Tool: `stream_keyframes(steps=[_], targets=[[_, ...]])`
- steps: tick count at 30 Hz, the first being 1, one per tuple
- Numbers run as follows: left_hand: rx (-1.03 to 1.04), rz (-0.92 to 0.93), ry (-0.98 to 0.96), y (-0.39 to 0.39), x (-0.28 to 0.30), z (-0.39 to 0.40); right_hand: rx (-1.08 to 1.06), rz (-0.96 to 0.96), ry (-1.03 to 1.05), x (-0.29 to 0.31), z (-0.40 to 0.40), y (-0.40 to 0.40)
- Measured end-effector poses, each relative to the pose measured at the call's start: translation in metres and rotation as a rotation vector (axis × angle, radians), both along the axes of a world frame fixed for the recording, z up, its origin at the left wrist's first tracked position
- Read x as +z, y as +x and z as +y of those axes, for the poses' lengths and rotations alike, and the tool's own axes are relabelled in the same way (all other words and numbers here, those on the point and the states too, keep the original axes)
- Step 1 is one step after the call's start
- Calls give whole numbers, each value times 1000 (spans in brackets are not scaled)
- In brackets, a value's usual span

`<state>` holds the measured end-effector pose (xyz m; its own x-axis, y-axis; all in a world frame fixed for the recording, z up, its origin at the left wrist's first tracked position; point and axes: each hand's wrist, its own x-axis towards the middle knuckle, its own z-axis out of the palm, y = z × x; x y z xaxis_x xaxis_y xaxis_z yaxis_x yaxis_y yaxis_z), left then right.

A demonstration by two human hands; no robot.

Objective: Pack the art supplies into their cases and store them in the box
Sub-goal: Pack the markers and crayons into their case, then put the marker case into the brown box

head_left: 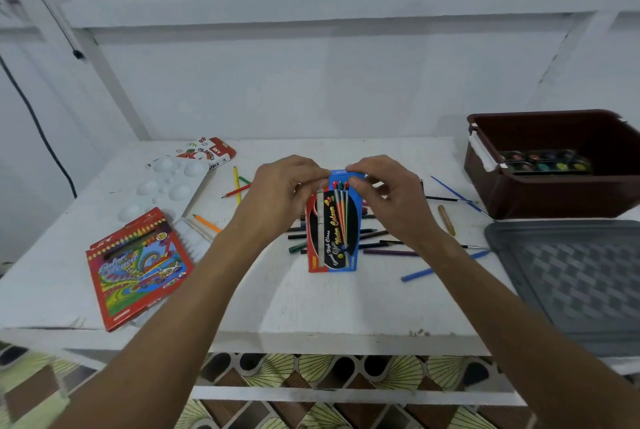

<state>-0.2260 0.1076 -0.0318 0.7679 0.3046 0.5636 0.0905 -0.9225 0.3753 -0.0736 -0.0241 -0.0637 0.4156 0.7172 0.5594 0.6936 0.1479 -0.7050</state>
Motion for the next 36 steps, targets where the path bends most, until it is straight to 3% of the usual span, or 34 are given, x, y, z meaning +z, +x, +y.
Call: stream_keyframes(steps=[4, 7, 13, 18, 25, 29, 31, 36], targets=[[-5, -63, 15, -1, -12, 2, 14, 22, 91, -10, -2, -2], [-29, -68, -95, -3, -9, 5, 59, 47, 100, -12, 2, -4], [-55, 209, -383, 7, 8, 28, 54, 206, -97, -9, 9, 0], [-62, 174, -551, 24, 28, 37, 119, 435, -180, -7, 8, 5], [-104, -114, -935, 85, 80, 19, -54, 370, -270, 7, -41, 43], [-183, -121, -1102, 141, 85, -11, -249, 28, -244, 38, -84, 103], [-220, -76, -1121, 174, 84, -29, -313, -119, -325, 55, -114, 145], [-334, 317, -889, 263, 76, -65, -258, -123, -685, 81, -188, 264]])
